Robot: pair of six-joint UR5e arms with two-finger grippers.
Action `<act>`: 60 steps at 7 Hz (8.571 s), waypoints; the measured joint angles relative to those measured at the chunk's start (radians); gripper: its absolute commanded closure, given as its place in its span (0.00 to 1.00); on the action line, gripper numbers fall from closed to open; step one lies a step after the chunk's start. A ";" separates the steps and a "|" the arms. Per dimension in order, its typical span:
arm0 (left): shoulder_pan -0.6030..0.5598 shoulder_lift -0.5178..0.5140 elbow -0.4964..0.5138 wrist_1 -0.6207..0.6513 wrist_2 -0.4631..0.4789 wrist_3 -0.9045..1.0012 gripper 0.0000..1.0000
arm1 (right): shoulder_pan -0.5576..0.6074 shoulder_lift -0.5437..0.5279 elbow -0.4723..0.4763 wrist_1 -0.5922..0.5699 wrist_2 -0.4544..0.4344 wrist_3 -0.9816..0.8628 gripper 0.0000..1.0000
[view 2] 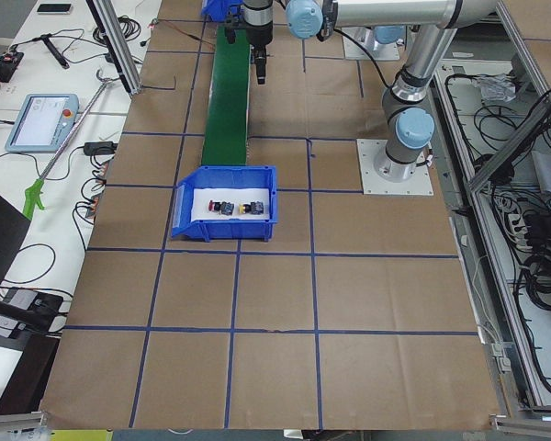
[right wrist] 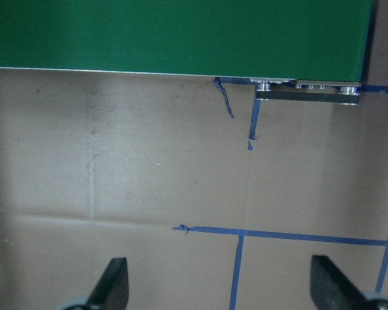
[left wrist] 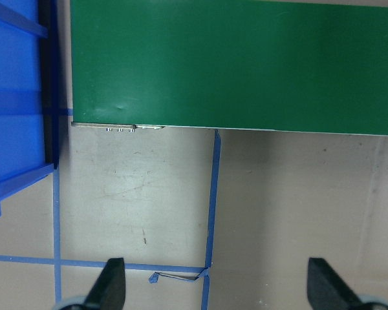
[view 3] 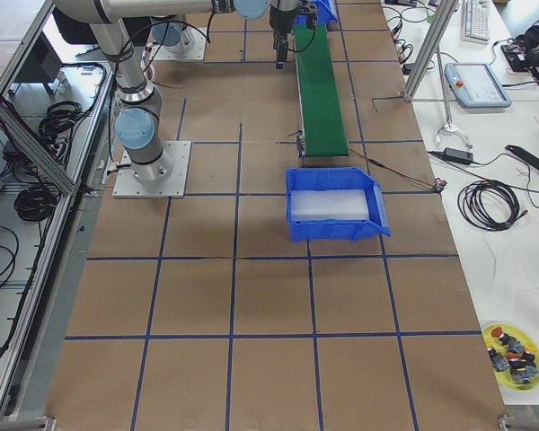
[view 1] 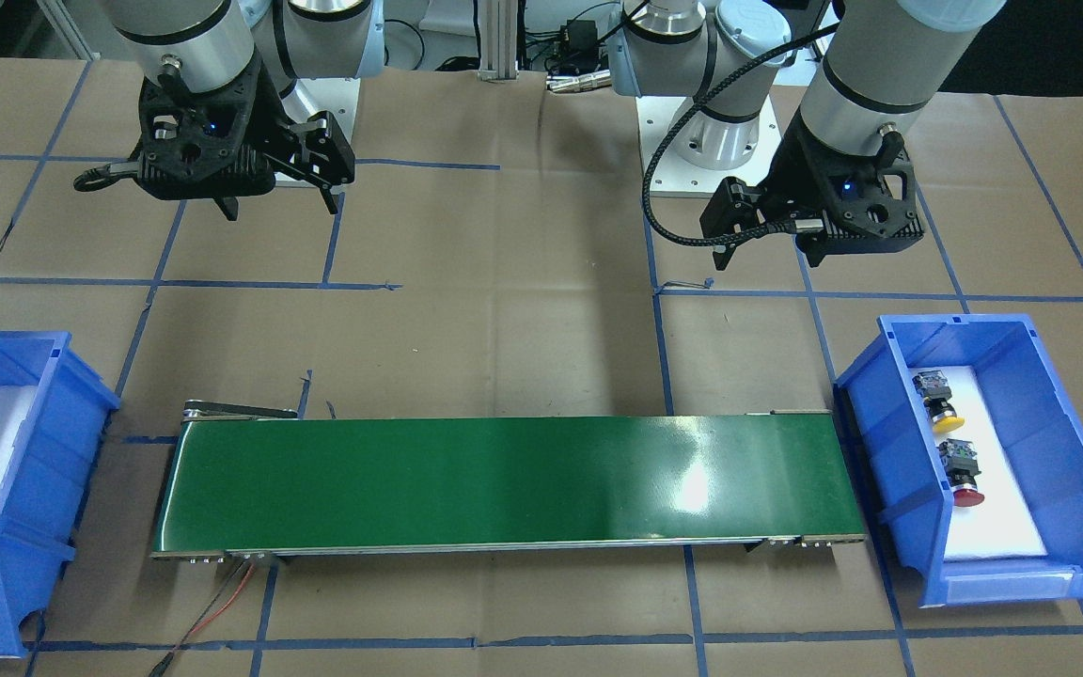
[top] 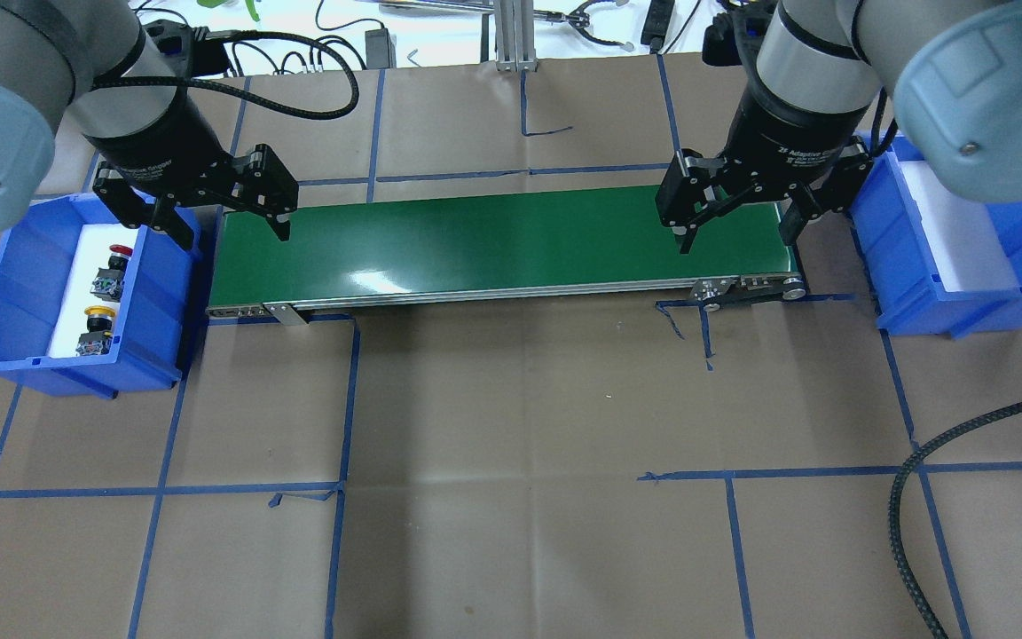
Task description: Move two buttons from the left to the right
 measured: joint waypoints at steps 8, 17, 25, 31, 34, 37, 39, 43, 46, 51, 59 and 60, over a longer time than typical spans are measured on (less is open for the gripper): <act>0.218 -0.019 0.015 0.009 0.005 0.273 0.00 | 0.001 0.000 0.000 0.000 -0.001 0.000 0.00; 0.617 -0.142 -0.091 0.233 -0.001 0.675 0.00 | 0.002 0.000 0.000 0.000 -0.001 -0.001 0.00; 0.577 -0.303 -0.256 0.591 -0.005 0.672 0.01 | 0.001 0.001 0.000 0.000 -0.002 0.000 0.00; 0.569 -0.344 -0.329 0.714 -0.004 0.666 0.21 | 0.002 0.001 0.000 0.000 -0.001 0.000 0.00; 0.571 -0.343 -0.323 0.716 -0.003 0.641 0.85 | 0.001 0.000 0.000 0.001 -0.002 0.000 0.00; 0.576 -0.336 -0.315 0.708 -0.002 0.632 1.00 | 0.000 -0.002 0.000 0.003 -0.002 -0.001 0.00; 0.576 -0.312 -0.278 0.682 -0.002 0.630 1.00 | 0.000 -0.002 -0.001 0.003 -0.001 0.000 0.00; 0.552 -0.229 0.023 0.234 0.003 0.616 1.00 | 0.000 0.000 -0.003 0.003 -0.002 0.000 0.00; 0.366 -0.236 0.131 0.144 0.012 0.491 1.00 | -0.001 0.004 -0.007 0.001 -0.001 0.001 0.00; 0.058 -0.389 0.106 0.299 0.011 0.103 1.00 | -0.002 0.006 -0.008 0.000 -0.002 0.000 0.00; 0.032 -0.434 -0.001 0.420 0.006 0.102 0.00 | -0.003 0.006 -0.006 0.002 -0.002 0.000 0.00; 0.033 -0.429 0.009 0.425 0.006 0.100 0.00 | -0.003 0.006 -0.006 0.002 -0.002 0.000 0.00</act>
